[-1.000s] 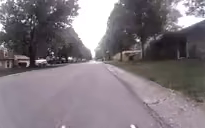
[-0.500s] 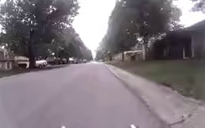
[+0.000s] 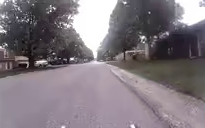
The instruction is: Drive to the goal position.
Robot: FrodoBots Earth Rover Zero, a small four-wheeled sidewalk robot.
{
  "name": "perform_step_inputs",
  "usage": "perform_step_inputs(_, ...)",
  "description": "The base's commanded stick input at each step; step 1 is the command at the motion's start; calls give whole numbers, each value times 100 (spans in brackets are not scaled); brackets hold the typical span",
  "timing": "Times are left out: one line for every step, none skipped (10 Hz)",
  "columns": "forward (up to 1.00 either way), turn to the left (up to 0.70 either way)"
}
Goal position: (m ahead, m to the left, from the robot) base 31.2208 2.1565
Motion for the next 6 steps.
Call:
perform_step_inputs(100, -23)
perform_step_inputs(100, 0)
perform_step_inputs(100, 0)
perform_step_inputs(100, 0)
perform_step_inputs(100, 0)
perform_step_inputs(100, 0)
